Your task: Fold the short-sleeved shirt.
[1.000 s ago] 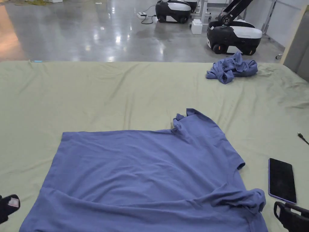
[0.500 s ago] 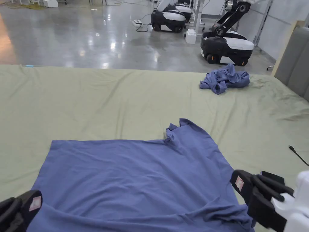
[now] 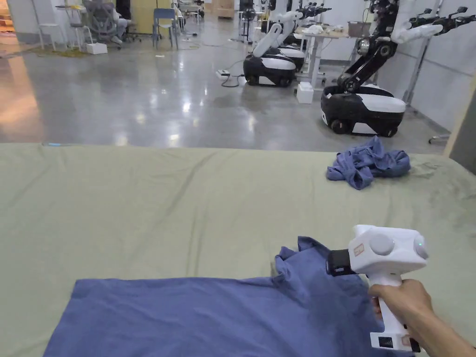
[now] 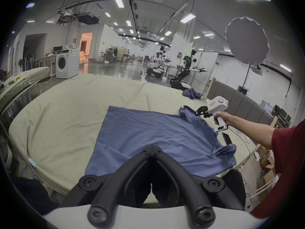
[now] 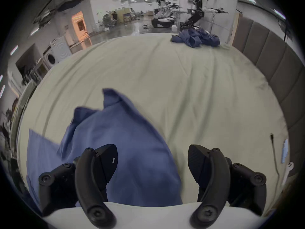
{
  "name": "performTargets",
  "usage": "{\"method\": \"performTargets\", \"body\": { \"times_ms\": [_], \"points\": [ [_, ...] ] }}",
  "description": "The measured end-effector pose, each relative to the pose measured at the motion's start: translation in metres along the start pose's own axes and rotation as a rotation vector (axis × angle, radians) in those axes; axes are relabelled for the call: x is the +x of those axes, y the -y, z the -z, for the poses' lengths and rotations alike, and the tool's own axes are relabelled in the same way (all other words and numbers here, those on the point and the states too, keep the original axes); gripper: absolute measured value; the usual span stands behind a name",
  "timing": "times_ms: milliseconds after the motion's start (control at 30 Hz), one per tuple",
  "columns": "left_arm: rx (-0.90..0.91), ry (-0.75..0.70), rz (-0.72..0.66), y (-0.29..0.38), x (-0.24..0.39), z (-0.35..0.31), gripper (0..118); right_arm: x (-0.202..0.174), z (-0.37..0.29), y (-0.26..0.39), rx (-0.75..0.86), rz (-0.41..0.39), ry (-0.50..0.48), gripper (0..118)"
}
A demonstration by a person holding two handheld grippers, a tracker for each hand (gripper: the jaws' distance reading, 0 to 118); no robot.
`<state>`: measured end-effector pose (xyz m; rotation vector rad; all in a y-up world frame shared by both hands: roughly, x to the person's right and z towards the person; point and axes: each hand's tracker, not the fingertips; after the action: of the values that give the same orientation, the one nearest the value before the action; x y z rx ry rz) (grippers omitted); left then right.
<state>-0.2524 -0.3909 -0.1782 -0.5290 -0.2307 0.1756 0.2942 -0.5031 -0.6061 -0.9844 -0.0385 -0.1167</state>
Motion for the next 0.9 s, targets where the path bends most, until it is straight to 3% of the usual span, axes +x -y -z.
{"method": "performTargets", "body": {
  "times_ms": [67,100,133,167,200,233,267,300,367,400,433,567,667,833,867,900],
  "points": [
    [-0.017,-0.01,-0.024,0.001,-0.007,0.006,0,0.0,0.012,-0.002,-0.069,0.009,-0.08,54],
    [-0.026,-0.007,-0.031,0.001,-0.011,0.011,0,-0.011,0.009,0.005,-0.101,0.017,-0.089,42],
    [-0.036,-0.018,-0.042,0.0,-0.014,0.017,0,-0.019,0.0,0.013,-0.061,-0.008,0.043,36],
    [-0.049,-0.024,-0.058,0.0,-0.015,0.025,0,-0.02,-0.006,0.016,0.003,-0.03,0.057,36],
    [-0.069,-0.006,-0.077,-0.002,-0.02,0.034,0,-0.018,-0.01,0.019,0.003,-0.012,0.018,12],
    [-0.084,0.007,-0.09,-0.007,-0.024,0.043,0,-0.013,-0.014,0.021,0.021,0.044,-0.034,7],
    [-0.093,0.018,-0.102,-0.014,-0.031,0.057,0,-0.015,-0.02,0.019,0.027,0.075,-0.057,6],
    [-0.088,0.031,-0.108,-0.023,-0.037,0.073,8,-0.013,-0.026,0.022,0.047,0.084,-0.069,6],
    [-0.153,0.018,-0.184,-0.055,-0.058,0.115,58,-0.014,-0.034,0.026,0.046,0.082,-0.094,6],
    [-0.139,0.033,-0.186,-0.073,-0.071,0.14,77,-0.014,-0.037,0.024,0.047,0.072,-0.105,6],
    [-0.113,0.045,-0.189,-0.09,-0.081,0.164,81,-0.016,-0.043,0.027,0.057,0.066,-0.112,6],
    [-0.254,-0.151,-0.08,-0.145,-0.112,0.286,81,-0.023,-0.056,0.032,0.067,0.074,-0.178,5],
    [-0.348,-0.27,-0.069,-0.154,-0.13,0.353,81,-0.037,-0.067,0.038,0.078,0.018,-0.166,5],
    [-0.452,-0.287,-0.118,-0.146,-0.134,0.398,81,-0.044,-0.065,0.038,0.068,0.011,-0.208,5],
    [-0.489,-0.314,-0.096,-0.143,-0.129,0.405,78,-0.047,-0.067,0.039,0.064,0.004,-0.209,5],
    [-0.502,-0.318,-0.061,-0.139,-0.125,0.408,68,-0.051,-0.07,0.04,0.068,-0.003,-0.204,5]
  ]
}}
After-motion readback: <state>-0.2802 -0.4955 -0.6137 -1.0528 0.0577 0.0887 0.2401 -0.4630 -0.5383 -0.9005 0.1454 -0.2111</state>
